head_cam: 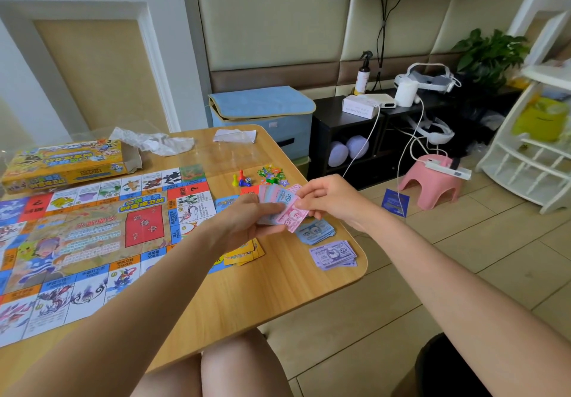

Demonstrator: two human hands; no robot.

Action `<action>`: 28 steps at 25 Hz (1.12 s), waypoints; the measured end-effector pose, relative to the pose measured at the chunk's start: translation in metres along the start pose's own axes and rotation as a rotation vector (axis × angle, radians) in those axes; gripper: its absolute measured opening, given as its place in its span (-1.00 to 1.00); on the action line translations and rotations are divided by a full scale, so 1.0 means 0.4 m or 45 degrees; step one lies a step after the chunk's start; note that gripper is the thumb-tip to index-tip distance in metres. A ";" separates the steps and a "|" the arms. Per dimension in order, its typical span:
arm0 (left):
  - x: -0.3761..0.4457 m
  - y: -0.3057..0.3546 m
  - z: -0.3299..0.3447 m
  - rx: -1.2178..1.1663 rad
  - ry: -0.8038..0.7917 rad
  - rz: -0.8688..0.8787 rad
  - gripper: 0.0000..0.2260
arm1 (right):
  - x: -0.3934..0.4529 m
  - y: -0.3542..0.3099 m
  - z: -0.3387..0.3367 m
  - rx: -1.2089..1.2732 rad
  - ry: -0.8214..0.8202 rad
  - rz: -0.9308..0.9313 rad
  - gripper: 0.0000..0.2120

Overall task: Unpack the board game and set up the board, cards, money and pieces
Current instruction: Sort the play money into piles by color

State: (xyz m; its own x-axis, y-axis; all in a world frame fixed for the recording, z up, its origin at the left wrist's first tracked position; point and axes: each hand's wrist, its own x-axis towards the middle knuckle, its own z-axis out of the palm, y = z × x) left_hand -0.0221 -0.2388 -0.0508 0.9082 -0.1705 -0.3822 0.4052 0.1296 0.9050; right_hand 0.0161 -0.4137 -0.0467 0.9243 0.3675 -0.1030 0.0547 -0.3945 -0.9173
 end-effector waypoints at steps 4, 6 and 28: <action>0.017 0.012 -0.027 0.035 0.203 0.096 -0.72 | 0.043 0.002 -0.019 0.179 0.343 0.019 -0.83; 0.028 0.019 -0.048 0.018 0.265 0.099 -0.72 | 0.089 0.012 -0.027 0.190 0.578 0.088 -0.84; 0.065 0.021 -0.040 -0.093 0.179 0.045 -0.93 | 0.135 -0.009 0.030 -0.069 -0.009 -0.019 -0.79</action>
State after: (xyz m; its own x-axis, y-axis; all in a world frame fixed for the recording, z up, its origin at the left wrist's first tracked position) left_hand 0.0066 -0.2265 -0.0563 0.9256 -0.0272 -0.3776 0.3749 0.2049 0.9041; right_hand 0.0613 -0.3823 -0.0535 0.9204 0.3798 -0.0924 0.0889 -0.4337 -0.8967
